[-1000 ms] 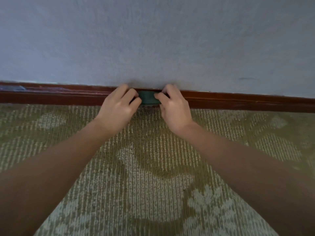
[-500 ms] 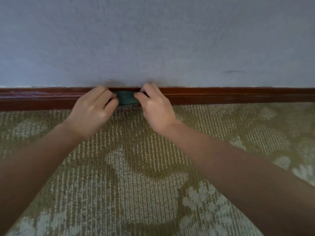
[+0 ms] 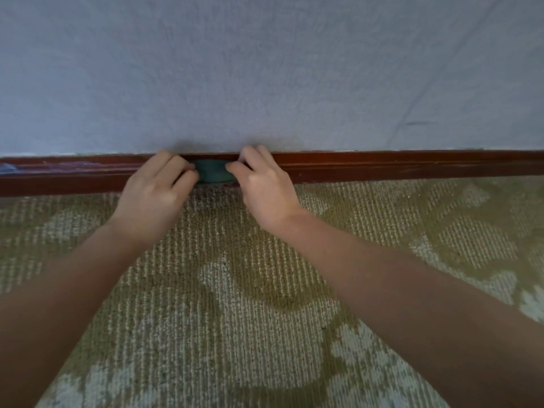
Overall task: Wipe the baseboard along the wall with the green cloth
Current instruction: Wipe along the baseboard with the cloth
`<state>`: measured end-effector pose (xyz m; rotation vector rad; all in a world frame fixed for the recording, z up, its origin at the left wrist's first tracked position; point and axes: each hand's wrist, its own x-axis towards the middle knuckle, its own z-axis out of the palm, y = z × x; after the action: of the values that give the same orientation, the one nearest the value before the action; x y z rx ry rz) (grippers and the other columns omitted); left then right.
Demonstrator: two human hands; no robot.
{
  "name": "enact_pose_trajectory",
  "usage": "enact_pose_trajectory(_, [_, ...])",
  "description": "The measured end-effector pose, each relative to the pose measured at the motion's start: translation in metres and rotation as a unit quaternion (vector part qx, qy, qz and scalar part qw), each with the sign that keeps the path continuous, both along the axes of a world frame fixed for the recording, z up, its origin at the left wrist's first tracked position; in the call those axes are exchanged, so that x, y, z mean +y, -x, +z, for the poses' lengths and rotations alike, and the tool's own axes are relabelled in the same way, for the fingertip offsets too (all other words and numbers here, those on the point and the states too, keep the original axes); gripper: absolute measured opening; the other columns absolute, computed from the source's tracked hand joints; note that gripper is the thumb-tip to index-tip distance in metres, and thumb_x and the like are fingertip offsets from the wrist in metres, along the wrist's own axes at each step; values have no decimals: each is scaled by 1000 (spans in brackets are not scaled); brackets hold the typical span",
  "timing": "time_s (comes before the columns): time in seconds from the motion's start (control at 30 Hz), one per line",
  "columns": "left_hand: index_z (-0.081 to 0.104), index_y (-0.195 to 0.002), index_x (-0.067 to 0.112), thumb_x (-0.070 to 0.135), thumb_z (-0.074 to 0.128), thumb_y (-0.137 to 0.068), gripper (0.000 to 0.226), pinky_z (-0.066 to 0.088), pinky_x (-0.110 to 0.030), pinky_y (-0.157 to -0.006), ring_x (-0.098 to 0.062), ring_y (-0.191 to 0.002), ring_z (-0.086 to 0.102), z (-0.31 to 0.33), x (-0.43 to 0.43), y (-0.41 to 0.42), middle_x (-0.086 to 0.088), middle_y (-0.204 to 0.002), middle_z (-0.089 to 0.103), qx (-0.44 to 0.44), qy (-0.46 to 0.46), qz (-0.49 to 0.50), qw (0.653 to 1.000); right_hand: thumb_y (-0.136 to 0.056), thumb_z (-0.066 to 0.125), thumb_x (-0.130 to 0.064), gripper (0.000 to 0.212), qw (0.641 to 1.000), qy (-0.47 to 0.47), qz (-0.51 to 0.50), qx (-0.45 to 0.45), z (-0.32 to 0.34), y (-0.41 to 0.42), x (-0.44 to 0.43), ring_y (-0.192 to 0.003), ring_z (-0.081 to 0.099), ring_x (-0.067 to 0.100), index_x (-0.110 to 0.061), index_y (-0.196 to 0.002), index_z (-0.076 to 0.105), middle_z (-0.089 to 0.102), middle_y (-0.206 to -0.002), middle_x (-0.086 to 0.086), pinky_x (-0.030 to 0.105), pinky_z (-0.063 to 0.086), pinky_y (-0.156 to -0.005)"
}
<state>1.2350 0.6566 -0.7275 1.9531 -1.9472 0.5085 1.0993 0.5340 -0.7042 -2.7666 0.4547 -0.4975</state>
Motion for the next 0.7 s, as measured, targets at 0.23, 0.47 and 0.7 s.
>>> enact_pose_trajectory(0.23, [64, -77, -9, -22, 53, -77, 17, 42, -43, -65, -36, -69, 56, -1, -1, -3, -24, -80, 61, -4, -7, -12, 1000, -60, 64, 23, 25, 1000, 6, -10, 29, 7, -3, 4, -83, 55, 40, 12, -82, 66, 59, -85, 26, 32, 41, -49])
enact_pose_trajectory(0.47, [64, -74, -7, -20, 50, -78, 19, 41, -43, -64, -37, -68, 56, 1, -2, 0, -23, -78, 61, -3, -7, 5, 1000, -53, 67, 26, 23, 1000, 1, -18, -15, 5, -7, 8, -74, 57, 41, 11, -69, 64, 60, -77, 26, 29, 40, -47])
enact_pose_trajectory(0.7, [66, -80, -11, -16, 49, -79, 18, 41, -41, -68, -36, -73, 53, 2, 12, -7, -23, -81, 63, 27, 6, 48, 998, -58, 67, 22, 24, 999, 6, 25, 32, 8, -14, 11, -84, 55, 39, 11, -80, 66, 60, -86, 25, 37, 48, -54])
